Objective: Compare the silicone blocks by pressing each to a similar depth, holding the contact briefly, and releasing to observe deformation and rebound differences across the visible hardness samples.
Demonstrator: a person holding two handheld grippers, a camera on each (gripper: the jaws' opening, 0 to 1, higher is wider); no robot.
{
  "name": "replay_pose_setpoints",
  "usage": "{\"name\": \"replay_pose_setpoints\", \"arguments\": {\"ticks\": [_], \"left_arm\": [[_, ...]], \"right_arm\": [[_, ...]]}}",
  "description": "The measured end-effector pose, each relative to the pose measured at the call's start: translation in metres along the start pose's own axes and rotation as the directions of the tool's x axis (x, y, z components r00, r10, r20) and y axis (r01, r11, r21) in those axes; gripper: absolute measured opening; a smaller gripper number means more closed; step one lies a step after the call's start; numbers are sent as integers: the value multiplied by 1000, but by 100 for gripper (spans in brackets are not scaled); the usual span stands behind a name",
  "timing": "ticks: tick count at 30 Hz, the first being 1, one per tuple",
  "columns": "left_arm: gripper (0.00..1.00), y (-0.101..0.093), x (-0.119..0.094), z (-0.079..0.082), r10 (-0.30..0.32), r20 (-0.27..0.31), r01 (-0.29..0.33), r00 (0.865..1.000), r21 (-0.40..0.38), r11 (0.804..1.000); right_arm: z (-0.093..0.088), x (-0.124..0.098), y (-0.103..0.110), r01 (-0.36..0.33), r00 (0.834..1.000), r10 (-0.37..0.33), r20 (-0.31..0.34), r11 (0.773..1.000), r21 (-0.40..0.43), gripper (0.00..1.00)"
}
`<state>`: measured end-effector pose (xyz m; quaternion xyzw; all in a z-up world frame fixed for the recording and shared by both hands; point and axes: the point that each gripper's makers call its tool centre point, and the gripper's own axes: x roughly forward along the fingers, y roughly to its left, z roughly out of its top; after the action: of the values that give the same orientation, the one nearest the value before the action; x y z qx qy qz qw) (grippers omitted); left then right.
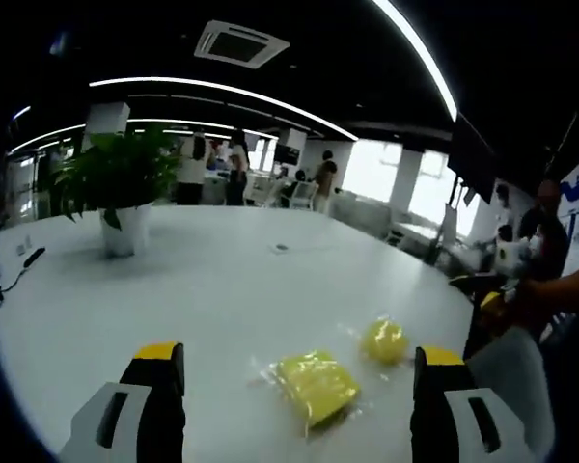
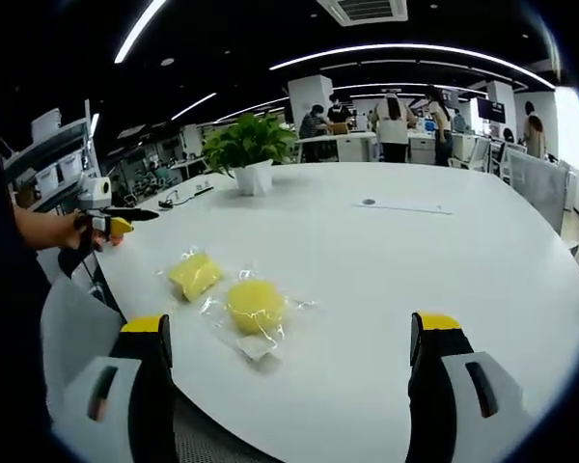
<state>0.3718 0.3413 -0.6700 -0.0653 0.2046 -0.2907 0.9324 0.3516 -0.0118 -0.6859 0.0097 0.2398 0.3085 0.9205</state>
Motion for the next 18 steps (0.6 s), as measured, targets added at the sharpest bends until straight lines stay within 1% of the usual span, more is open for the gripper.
{"name": "replay_pose_setpoints", "arguments": {"ticks": [3, 11, 15, 16, 17, 18], "left_arm": [[100, 3, -6, -5, 13, -8, -14, 1000, -28, 1000], [100, 6, -9, -9, 42, -3, -42, 999, -45, 998], [100, 1, -7, -8, 30, -4, -31, 1000, -52, 998], [100, -2, -5, -9, 24, -11, -24, 1000, -56, 998], [100, -1, -4, -15, 24, -25, -25, 999, -44, 999], [100, -1, -3, -16, 27, -30, -28, 999, -37, 999]], "right_arm": [[0, -1, 1, -2, 1000, 2, -2, 1000, -6, 96], [-2, -2, -2, -5, 1000, 5, -10, 1000, 25, 96], [-2, 0, -1, -10, 1000, 10, -9, 1000, 23, 96], [-4, 2, -1, -14, 1000, 14, -15, 1000, 23, 96], [-4, 2, 0, -17, 1000, 17, -15, 1000, 23, 96], [-4, 2, 0, -20, 1000, 20, -10, 1000, 20, 96]]}}
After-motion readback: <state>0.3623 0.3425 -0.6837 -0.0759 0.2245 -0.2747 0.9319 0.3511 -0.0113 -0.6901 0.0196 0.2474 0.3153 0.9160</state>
